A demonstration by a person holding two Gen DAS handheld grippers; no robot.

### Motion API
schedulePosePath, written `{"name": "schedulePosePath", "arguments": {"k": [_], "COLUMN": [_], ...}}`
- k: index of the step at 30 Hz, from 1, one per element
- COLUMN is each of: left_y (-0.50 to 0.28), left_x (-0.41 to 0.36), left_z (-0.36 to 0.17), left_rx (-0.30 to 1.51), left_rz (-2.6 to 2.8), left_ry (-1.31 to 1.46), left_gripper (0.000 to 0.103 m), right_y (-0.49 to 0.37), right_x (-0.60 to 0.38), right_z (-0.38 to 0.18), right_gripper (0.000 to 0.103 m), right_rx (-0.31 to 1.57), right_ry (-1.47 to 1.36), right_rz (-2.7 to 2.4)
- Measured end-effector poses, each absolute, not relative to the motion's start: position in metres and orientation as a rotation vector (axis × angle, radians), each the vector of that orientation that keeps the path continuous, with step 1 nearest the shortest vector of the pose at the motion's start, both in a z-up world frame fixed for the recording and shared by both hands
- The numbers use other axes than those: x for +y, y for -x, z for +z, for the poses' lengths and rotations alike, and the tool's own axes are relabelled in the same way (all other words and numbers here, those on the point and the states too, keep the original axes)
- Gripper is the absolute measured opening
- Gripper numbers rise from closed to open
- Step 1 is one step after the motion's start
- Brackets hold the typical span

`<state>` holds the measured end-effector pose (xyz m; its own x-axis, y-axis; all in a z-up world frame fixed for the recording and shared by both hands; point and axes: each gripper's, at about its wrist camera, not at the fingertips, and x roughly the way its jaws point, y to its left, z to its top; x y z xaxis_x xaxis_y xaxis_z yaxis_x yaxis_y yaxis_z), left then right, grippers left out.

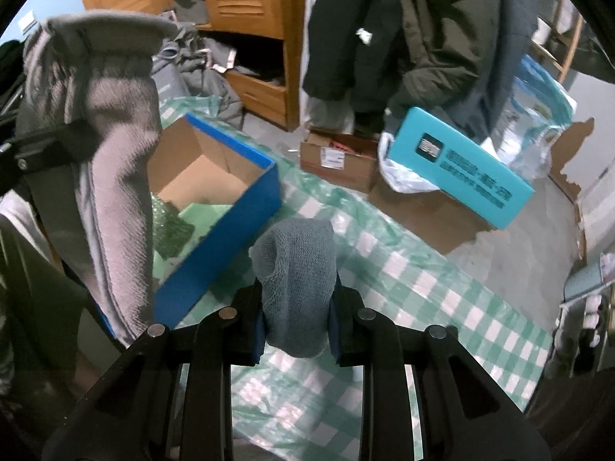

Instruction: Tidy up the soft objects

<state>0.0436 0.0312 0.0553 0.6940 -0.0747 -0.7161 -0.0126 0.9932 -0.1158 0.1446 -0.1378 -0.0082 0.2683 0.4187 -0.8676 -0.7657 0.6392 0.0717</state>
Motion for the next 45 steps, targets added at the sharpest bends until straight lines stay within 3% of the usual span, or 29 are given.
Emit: {"name": "schedulePosePath", "arguments": {"k": [16, 35, 42, 45], "left_y": [-0.019, -0.026, -0.029, -0.03], "left_x": [0.11, 0.144, 0.149, 0.148], "left_z": [0.016, -0.039, -0.052, -0.053], "left_rx": [0.871, 0.997, 1.038, 1.045], "left_rz": [0.129, 0.229, 0.239, 0.259], "left_ry": [0.16, 0.14, 0.168, 0.152], "left_gripper": [0.025, 0.028, 0.039, 0.042], "right_y": [-0.124, -0.112, -0.117, -0.119], "right_x": [-0.058, 0.016, 0.026, 0.026], "right_z": [-0.001, -0.033, -0.041, -0.041], "right_gripper": [0.023, 0.023, 0.031, 0.041], "right_rx": [1.015, 1.12, 1.155, 1.154], "right_ry": [0.445, 0.467, 0.439, 0.428], "right_rz": [0.934, 1.007, 1.019, 1.01]}}
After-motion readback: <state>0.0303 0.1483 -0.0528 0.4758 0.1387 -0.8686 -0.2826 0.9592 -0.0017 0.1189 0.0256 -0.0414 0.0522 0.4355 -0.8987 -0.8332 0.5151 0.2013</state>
